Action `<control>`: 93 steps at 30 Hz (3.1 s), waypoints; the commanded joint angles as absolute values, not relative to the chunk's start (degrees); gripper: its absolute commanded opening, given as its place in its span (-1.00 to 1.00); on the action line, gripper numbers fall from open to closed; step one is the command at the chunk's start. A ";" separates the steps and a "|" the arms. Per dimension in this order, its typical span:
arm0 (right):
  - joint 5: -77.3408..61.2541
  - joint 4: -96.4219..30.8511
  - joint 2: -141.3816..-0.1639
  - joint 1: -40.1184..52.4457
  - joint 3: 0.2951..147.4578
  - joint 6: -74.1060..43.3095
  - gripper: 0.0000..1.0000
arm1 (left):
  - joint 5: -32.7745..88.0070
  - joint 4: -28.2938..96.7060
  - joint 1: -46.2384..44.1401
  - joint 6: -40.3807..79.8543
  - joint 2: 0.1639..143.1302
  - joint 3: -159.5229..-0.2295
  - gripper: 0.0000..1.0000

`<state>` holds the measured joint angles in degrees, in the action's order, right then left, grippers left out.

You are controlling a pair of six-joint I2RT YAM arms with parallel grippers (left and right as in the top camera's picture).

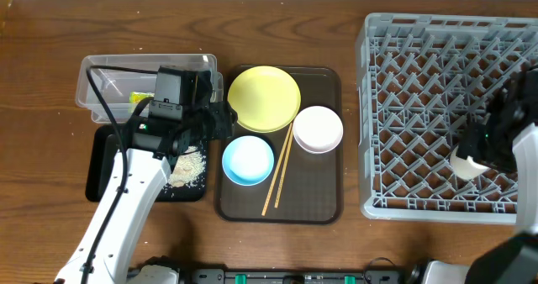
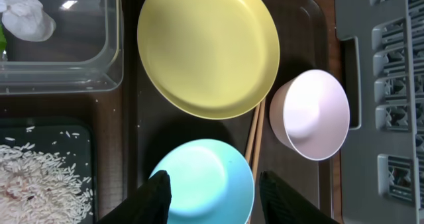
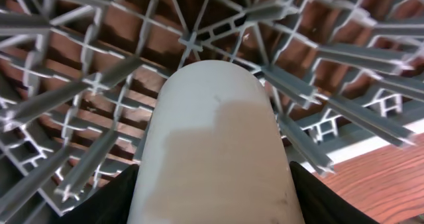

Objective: Sort waste into correct bins and load items into the dishwasher rack
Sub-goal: 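Place the white cup upside down in the dish rack with the right gripper, then reach the right gripper to the pink bowl and grasp its rim, then lift the pink bowl and set it in the rack's back corner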

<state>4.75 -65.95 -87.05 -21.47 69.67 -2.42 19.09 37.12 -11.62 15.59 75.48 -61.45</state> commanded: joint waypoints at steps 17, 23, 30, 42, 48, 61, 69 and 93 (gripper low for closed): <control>-0.91 -69.58 -93.01 -21.89 73.21 -3.16 0.99 | 18.55 37.69 -11.27 14.83 75.22 -61.73 0.02; -2.15 -71.64 -90.37 -21.04 81.97 -3.16 0.99 | 18.52 37.78 -11.27 14.83 75.22 -61.73 0.04; -25.85 -63.24 -86.28 -16.29 86.04 3.66 0.96 | 18.17 38.85 -11.27 14.81 75.22 -61.73 0.15; -17.78 -55.79 -91.29 7.81 85.38 7.79 0.87 | -2.66 50.96 -11.27 28.21 75.22 -61.73 0.20; -8.88 -54.52 -98.52 16.23 85.38 3.88 0.70 | -2.63 50.94 -11.27 28.21 75.22 -61.73 0.20; -7.31 -53.76 -114.43 19.49 85.38 -1.72 -0.10 | -2.61 50.96 -11.27 28.18 75.22 -61.73 0.22; -7.29 -53.76 -115.83 19.49 85.38 -1.72 -0.59 | -2.59 50.94 -11.27 28.21 75.22 -61.73 0.21; -7.29 -55.09 -115.61 19.29 85.17 -2.20 -0.98 | -2.57 50.96 -11.27 28.18 75.22 -61.73 0.22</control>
